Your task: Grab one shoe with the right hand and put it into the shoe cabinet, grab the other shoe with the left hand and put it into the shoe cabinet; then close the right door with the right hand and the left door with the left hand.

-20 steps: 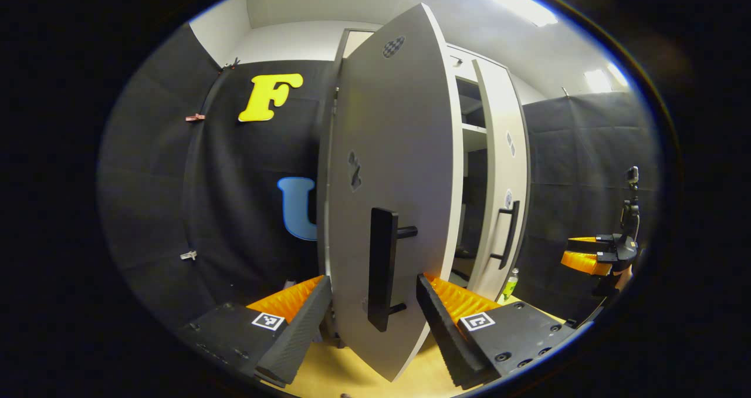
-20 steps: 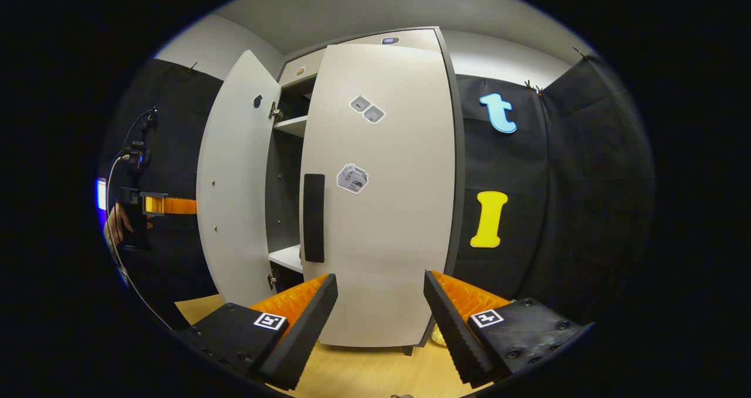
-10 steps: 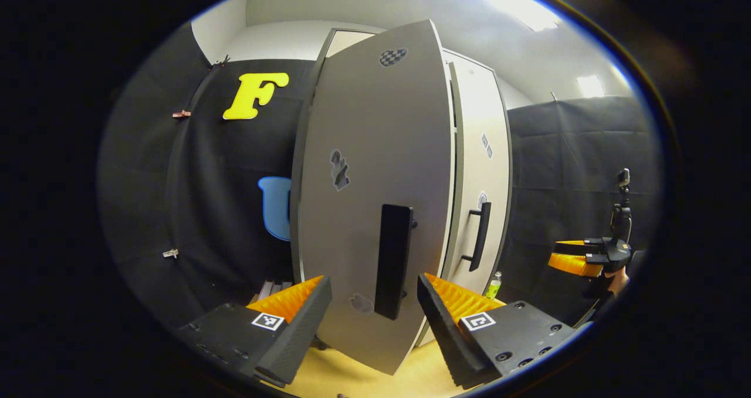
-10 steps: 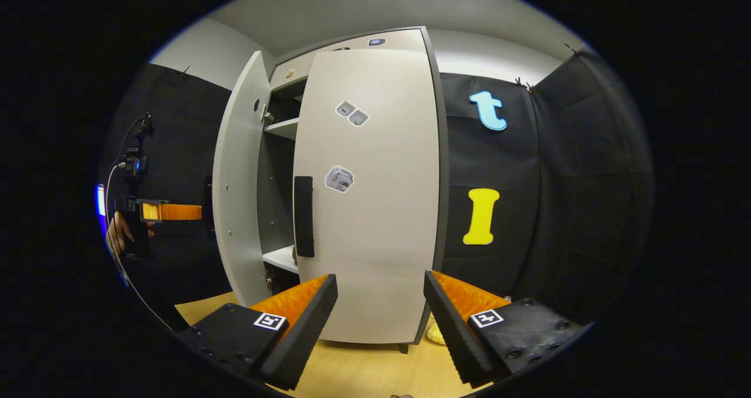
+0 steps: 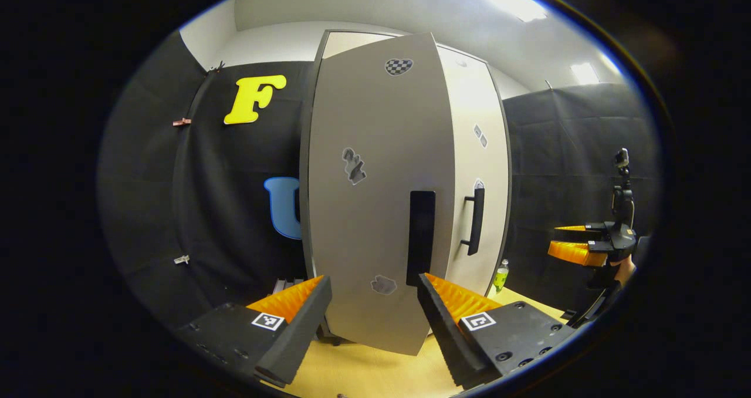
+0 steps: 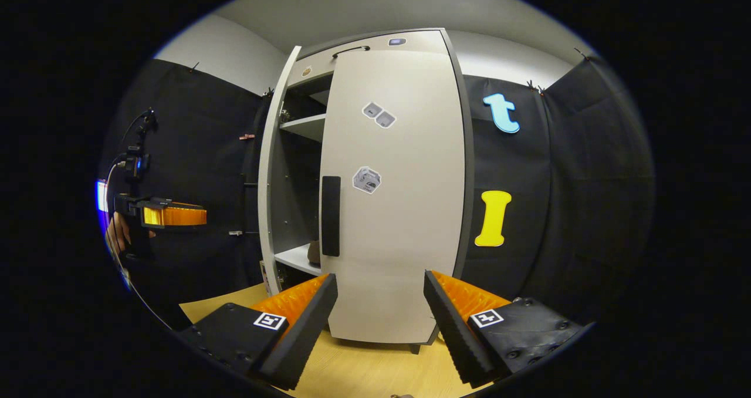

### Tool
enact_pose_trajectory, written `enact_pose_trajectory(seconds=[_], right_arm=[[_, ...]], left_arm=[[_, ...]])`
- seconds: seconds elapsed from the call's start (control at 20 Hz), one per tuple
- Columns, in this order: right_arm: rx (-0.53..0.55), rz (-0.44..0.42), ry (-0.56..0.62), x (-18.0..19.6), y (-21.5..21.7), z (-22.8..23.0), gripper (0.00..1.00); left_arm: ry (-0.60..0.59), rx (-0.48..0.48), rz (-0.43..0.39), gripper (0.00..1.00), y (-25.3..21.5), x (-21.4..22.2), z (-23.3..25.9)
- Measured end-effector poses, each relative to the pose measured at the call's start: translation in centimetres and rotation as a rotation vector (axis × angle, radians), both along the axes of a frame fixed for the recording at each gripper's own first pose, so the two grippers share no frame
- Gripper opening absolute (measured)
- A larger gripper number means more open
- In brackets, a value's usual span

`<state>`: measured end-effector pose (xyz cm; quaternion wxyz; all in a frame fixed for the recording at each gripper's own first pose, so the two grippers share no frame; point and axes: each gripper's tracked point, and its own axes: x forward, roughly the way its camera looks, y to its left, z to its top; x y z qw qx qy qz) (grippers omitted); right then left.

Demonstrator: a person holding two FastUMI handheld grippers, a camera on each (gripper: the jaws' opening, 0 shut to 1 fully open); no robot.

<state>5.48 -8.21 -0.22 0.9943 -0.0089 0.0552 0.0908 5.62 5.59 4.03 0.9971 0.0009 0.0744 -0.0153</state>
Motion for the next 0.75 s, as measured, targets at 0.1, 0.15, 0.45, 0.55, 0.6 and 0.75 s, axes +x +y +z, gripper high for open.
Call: enact_pose_trajectory(seconds=[0.1,0.15,0.45,0.55,0.6,0.75], right_arm=[[0.001,-0.005,-0.002,-0.3,0.4,0.1,0.98],[0.001,-0.007,-0.001,-0.5,0.6,0.1,0.98],[-0.008,-0.025,-0.014,-1.6,1.0,0.5,0.98],[-0.005,-0.029,-0.017,-2.0,1.1,0.7,0.98],[-0.004,-0.032,-0.020,-2.1,1.1,0.8,0.98],[-0.006,-0.041,-0.024,-2.4,1.0,1.0,0.98]], left_arm=[[-0.006,-0.015,-0.021,0.94,-0.6,-0.1,0.1],[-0.007,-0.028,-0.035,0.94,-1.0,-0.1,0.0],[-0.011,-0.061,-0.074,0.94,-1.6,-0.4,-0.1],[-0.013,-0.086,-0.081,0.94,-1.7,-0.5,-0.1],[-0.013,-0.093,-0.082,0.94,-1.6,-0.6,-0.1],[-0.017,-0.092,-0.078,0.97,-1.3,-0.8,0.1]])
